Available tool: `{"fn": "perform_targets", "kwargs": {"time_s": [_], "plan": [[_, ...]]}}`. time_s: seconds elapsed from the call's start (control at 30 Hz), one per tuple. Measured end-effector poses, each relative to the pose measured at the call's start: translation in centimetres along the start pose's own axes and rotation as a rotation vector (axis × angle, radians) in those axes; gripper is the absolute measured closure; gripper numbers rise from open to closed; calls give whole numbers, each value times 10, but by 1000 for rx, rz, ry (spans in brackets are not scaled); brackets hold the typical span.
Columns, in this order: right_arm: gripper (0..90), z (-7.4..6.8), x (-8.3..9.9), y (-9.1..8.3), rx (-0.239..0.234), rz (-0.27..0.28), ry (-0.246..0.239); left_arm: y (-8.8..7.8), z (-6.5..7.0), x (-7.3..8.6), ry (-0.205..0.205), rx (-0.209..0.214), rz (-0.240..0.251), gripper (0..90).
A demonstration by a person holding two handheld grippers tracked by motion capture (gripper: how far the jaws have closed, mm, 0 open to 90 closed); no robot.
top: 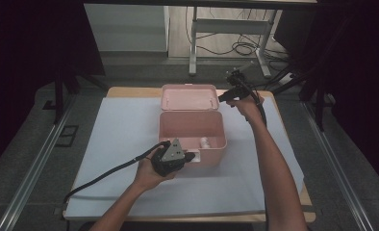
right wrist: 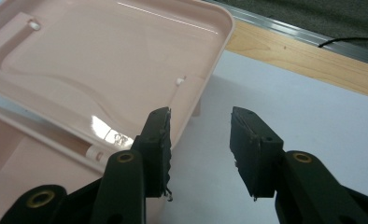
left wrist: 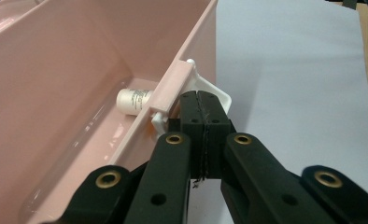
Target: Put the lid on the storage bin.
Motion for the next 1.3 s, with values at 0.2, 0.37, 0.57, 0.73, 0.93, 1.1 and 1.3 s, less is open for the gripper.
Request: {"fn": "perform_targets", "kwargs": {"time_s": [0.2, 0.37, 0.57, 0.73, 0.93, 1.1, 1.3], "plan": [[597, 1, -7, 13, 3, -3, 22, 0, 0, 0, -1, 1, -1, 900], [612, 3, -17, 25, 15, 1, 40, 0, 0, 0, 0, -2, 0, 900], [636, 8, -24, 42, 28, -10, 73, 0, 0, 0, -1, -3, 1, 900], [667, 13, -27, 53, 52, -6, 105, 0, 0, 0, -2, -3, 0, 900], [704, 16, -25, 62, 52, -20, 124, 0, 0, 0, -1, -4, -1, 900], [752, 17, -22, 66, 38, -31, 140, 0, 0, 0, 1, -4, -1, 900], [797, 17, -22, 69, 30, -34, 162, 0, 0, 0, 1, -5, -1, 900]]}}
Point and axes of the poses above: each handheld gripper's, and its own axes: y roughly forward along the jaws, x roughly out of its underside, z roughly to its right, the point moved 5 cm from there along y, roughly forward along the jaws, and after that the axes turned 14 degrees about -y, right-handed, at the moved point
